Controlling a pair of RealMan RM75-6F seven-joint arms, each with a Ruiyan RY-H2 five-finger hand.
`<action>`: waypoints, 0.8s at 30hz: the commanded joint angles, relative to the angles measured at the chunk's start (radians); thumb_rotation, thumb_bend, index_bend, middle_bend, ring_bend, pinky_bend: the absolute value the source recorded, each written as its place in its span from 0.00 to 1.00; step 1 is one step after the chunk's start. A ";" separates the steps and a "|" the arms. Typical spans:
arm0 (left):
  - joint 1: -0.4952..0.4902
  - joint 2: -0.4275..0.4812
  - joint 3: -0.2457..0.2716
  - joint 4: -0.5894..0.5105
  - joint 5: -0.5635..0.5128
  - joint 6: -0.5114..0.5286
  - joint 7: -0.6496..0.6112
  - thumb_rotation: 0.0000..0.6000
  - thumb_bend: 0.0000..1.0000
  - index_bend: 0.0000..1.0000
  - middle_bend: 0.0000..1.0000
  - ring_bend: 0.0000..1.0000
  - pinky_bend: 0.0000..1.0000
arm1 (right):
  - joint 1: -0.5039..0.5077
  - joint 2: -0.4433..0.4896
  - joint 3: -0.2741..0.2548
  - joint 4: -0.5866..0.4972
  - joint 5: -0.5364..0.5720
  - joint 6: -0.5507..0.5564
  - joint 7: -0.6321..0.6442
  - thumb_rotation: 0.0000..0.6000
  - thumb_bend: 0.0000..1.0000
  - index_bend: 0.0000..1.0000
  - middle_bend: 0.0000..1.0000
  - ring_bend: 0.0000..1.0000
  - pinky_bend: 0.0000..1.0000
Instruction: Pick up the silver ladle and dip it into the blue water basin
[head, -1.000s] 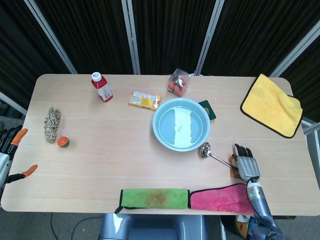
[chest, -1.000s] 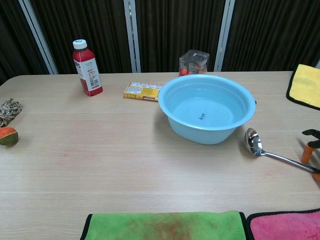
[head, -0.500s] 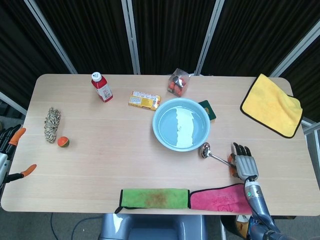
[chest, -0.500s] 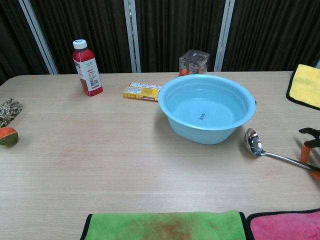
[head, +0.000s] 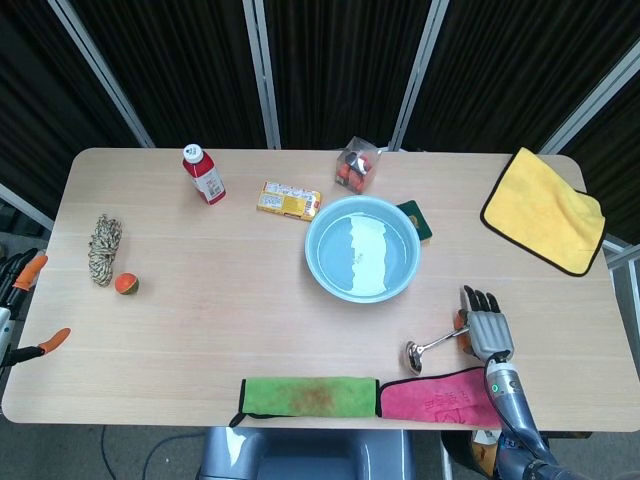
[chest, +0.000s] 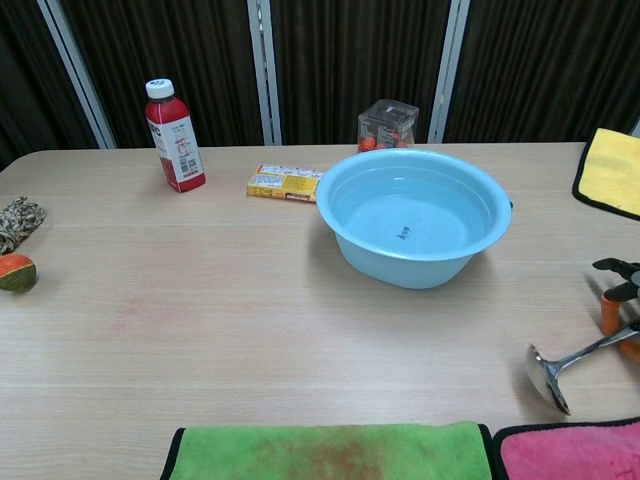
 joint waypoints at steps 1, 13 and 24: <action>0.001 0.001 0.000 0.000 0.001 0.001 -0.002 0.97 0.17 0.00 0.00 0.00 0.00 | 0.000 0.001 -0.001 -0.003 0.000 0.002 -0.007 1.00 0.31 0.54 0.00 0.00 0.00; 0.003 0.004 0.001 0.000 0.007 0.007 -0.012 0.96 0.16 0.00 0.00 0.00 0.00 | -0.007 0.019 -0.003 -0.031 0.003 0.019 -0.040 1.00 0.32 0.56 0.00 0.00 0.00; 0.004 0.004 0.001 0.000 0.010 0.010 -0.013 0.97 0.17 0.00 0.00 0.00 0.00 | -0.011 0.050 -0.001 -0.066 0.016 0.030 -0.086 1.00 0.34 0.60 0.00 0.00 0.00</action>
